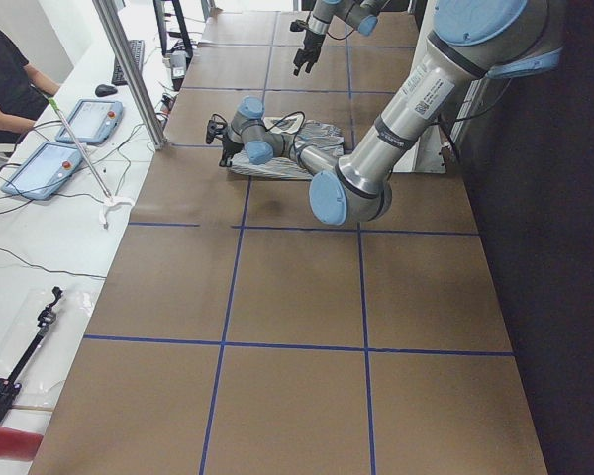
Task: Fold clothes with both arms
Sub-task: 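Pull the cream collar toward the robot with the right gripper while the left withdraws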
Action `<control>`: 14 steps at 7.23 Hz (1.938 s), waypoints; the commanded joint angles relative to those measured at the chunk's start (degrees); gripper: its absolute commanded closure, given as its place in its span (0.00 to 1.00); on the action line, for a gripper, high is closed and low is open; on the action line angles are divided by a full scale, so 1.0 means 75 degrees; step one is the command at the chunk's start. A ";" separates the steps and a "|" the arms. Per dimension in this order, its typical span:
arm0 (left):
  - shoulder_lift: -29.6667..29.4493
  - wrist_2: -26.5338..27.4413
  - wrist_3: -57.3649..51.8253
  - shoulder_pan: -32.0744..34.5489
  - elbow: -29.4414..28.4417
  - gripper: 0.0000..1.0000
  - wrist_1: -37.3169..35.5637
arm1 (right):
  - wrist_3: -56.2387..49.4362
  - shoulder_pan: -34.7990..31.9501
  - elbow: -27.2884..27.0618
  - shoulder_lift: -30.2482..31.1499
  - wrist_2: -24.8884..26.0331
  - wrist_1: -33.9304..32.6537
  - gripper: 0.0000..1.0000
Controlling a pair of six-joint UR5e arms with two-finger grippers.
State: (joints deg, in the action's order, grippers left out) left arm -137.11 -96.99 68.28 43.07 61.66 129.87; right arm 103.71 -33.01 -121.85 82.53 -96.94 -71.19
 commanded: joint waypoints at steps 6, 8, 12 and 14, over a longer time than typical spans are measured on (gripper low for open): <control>0.2491 -0.1365 -0.0128 0.0433 0.3327 0.50 0.0532 | -0.1202 0.0347 0.2321 -0.3008 -0.0070 -0.1100 0.00; 0.3067 -0.1493 -0.0116 0.0445 0.3985 0.50 0.0508 | -0.2116 0.0824 0.2699 -0.3351 -0.0082 -0.1183 0.00; 0.3163 -0.1600 -0.0046 0.0433 0.4095 0.50 0.0508 | -0.4696 0.1798 0.2618 -0.3879 0.0082 -0.2517 0.17; 0.3163 -0.1600 -0.0046 0.0433 0.4083 0.50 0.0508 | -0.6309 0.1952 0.2595 -0.4054 0.0082 -0.3185 0.39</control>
State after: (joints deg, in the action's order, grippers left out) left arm -113.39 -108.98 67.92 46.33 92.36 133.68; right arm 63.39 -19.05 -102.31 53.10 -96.34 -92.14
